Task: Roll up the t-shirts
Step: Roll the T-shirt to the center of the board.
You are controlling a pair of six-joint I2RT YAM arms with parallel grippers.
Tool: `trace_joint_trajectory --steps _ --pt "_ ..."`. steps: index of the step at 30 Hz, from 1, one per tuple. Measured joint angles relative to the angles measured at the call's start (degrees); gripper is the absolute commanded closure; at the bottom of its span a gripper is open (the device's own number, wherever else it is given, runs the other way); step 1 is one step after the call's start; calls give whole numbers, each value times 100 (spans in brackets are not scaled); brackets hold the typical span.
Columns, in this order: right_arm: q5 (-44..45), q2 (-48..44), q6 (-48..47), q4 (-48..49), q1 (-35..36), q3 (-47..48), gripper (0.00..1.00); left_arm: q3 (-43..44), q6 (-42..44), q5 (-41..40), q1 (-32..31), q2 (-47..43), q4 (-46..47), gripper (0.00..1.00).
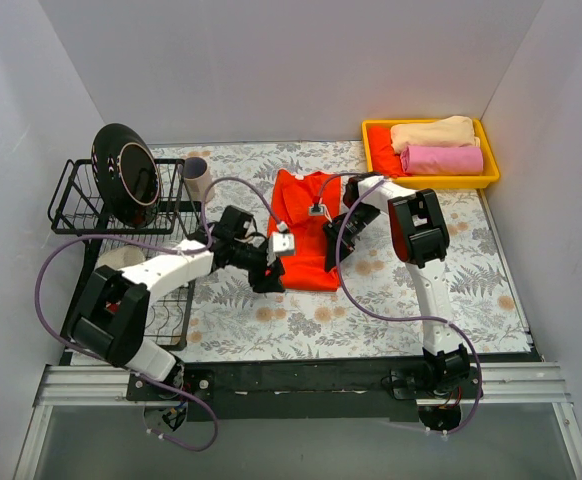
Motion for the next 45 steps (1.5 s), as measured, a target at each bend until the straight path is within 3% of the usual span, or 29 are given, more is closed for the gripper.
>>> trace_joint_trajectory --steps 5,18,19,20,24,28,29,32,34,35,40,45 --pt "4 0 -4 -7 0 0 85 -693 610 -348 -468 -260 780 47" --pt "-66 0 -61 -11 -2 -74 85 -1141 1834 -1176 -562 264 1641 48" --pt "-66 0 -66 -9 -2 -76 84 -1169 1919 -1143 -557 319 1674 50" --pt "-66 0 -68 -11 -2 -79 84 -1169 1971 -1147 -555 332 1694 66" --pt "-105 0 -118 -26 -2 -103 74 -1091 2234 -1211 -584 487 1740 99" --pt "-151 -146 -374 -85 -57 -221 40 -562 2249 -1191 -584 846 1355 100" --pt "-149 -271 -450 -55 -79 -308 38 -439 2223 -1182 -584 909 1211 100" --pt "61 -914 -610 367 -278 -619 28 -114 2017 -1073 -579 1023 706 100" --pt "168 -1517 -671 767 -546 -817 8 109 1731 -894 -531 1119 308 100" --pt "205 -1773 -658 894 -634 -916 4 245 1572 -761 -494 1202 94 100" --pt "511 -3958 -730 2361 -863 -2741 1 866 748 -24 -275 1696 -654 100" --pt "1069 -5882 -608 4013 227 -5029 1 1263 -205 739 24 2155 -872 100"
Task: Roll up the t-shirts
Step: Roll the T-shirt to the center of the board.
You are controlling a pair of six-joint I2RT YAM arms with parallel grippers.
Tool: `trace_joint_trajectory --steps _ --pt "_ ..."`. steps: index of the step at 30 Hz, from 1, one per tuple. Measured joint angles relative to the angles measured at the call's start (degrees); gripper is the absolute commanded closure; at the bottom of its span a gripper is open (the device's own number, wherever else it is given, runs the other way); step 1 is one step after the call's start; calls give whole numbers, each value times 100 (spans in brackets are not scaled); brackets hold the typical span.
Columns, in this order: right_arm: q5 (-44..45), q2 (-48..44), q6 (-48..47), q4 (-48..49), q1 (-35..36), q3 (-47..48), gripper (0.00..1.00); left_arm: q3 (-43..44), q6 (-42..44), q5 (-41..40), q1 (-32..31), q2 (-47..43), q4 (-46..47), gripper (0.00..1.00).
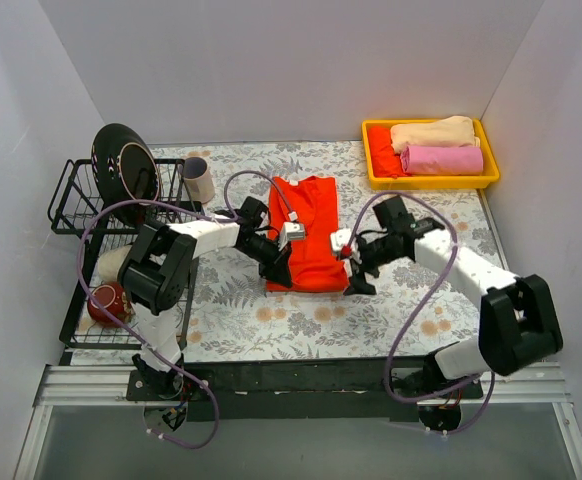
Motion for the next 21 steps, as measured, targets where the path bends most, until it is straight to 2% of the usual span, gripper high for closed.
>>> trace_joint_trajectory --steps 2,6,15,18,21 --pt "199 -363 4 614 389 -638 1 72 -280 221 116 109 -13 100" --pt "643 -758 17 1565 732 -1532 1 149 -599 531 289 223 -76 100" --pt "1174 -636 328 3106 1163 -1821 2 402 -822 833 374 367 -264 100" --pt "1239 -466 341 3427 1246 -1869 8 466 -863 872 374 402 -304 100" --pt "1370 -195 339 3746 1342 -1950 19 603 -905 935 374 476 -376 100"
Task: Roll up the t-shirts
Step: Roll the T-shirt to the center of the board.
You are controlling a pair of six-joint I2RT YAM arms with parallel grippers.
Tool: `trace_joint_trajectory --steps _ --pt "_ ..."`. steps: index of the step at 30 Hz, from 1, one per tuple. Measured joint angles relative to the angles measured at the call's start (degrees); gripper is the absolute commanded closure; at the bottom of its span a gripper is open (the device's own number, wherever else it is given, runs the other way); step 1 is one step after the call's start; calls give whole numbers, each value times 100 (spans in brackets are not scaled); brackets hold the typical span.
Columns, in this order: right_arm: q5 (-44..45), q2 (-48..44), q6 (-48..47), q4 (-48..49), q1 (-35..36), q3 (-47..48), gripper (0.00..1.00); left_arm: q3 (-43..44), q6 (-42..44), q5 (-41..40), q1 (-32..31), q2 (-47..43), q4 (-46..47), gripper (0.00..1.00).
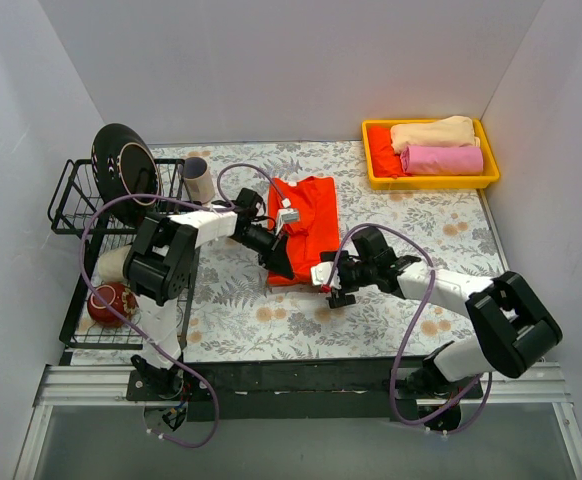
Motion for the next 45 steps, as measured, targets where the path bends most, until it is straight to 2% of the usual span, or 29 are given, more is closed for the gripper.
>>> trace_joint_trajectory --steps 2,3,5,7,8,13,16,21,28,33,36,37,40,41,45 --pt "151 214 39 269 39 -79 30 46 2 24 13 11 -50 99" --pt "267 330 57 444 57 -118 35 70 11 31 22 13 -85 87" --pt "417 522 92 837 59 -127 61 90 72 46 52 13 -168 81" --pt "590 710 96 1038 46 -76 93 81 216 63 74 11 -256 70" --pt "629 833 118 1075 31 -9 97 46 295 63 76 -13 -297 67" --pt "739 1104 203 1069 -68 286 99 -660 693 -149 87 -608 -37 49" --pt "710 1102 201 999 -116 286 99 -1329 804 -564 -31 -1392 535 48" --pt "680 1102 210 833 -140 339 99 -2588 920 -1576 -535 -2717 2240 42" --pt "660 1106 295 457 -146 573 99 -3410 1290 -2677 -1001 -2957 3823 41" --pt "557 1167 380 238 -168 741 99 -3742 1528 -3250 -1158 -2933 4509 44" --pt "507 1174 385 155 -170 776 99 -3871 1652 -3554 -1172 -2826 4843 49" --pt "487 1176 382 144 -173 776 99 -3884 1679 -3659 -1172 -2754 4922 55" --pt "439 1182 372 28 -173 780 99 -3875 1670 -3891 -1169 -2559 5051 65" --pt "431 1185 367 -4 -173 780 99 -3858 1652 -3945 -1169 -2511 5040 73" --pt "431 1200 345 -162 -173 837 99 -3591 1565 -4017 -1165 -2376 4719 80"
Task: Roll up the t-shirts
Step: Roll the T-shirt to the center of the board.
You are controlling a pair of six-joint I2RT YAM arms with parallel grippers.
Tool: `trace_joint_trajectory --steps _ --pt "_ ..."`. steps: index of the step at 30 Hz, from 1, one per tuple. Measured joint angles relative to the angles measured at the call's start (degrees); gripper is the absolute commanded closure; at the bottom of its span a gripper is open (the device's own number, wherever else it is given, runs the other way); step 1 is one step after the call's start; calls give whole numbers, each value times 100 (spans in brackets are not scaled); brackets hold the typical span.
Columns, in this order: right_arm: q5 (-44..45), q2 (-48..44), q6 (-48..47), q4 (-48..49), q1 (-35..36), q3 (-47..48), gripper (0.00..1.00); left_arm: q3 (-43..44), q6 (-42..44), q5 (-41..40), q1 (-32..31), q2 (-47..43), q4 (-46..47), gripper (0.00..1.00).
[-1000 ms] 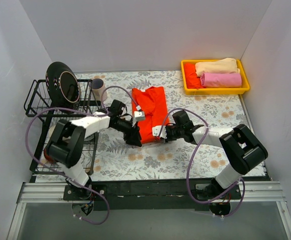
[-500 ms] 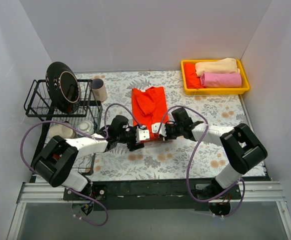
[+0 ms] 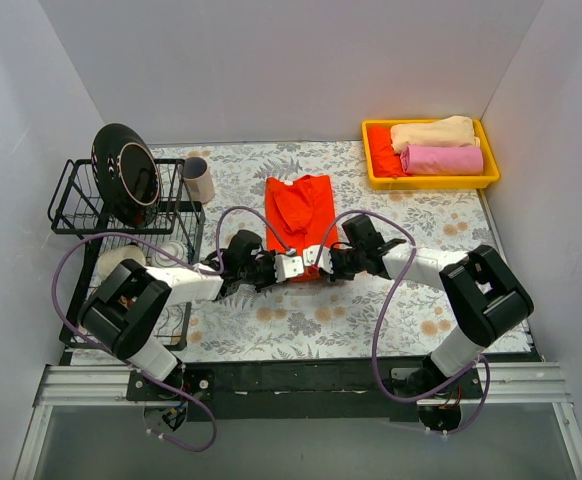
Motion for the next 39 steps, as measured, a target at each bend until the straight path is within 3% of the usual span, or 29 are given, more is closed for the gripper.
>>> trace_joint_trajectory --steps 4,6,11,17,22,35,39 --pt "-83 0 9 -339 -50 175 99 332 -63 225 70 -24 -713 83" --pt "-184 0 17 -634 -94 332 99 557 -90 527 146 -57 -1215 90" --pt "-719 116 -17 -1805 -304 1023 99 1480 -85 1517 470 -28 -2981 99" --pt "-1397 531 -468 -3560 -568 1871 99 2975 310 2728 866 1032 -5128 100" --pt "-1810 1381 -920 -4852 -579 2605 99 3224 726 3305 953 1674 -6225 100" --pt "-2299 2848 -1357 -6509 -619 3842 99 3471 837 3512 1123 2192 -6721 100" --pt "-2441 3394 -1366 -6778 -664 4277 99 3508 813 3438 1213 2376 -6688 87"
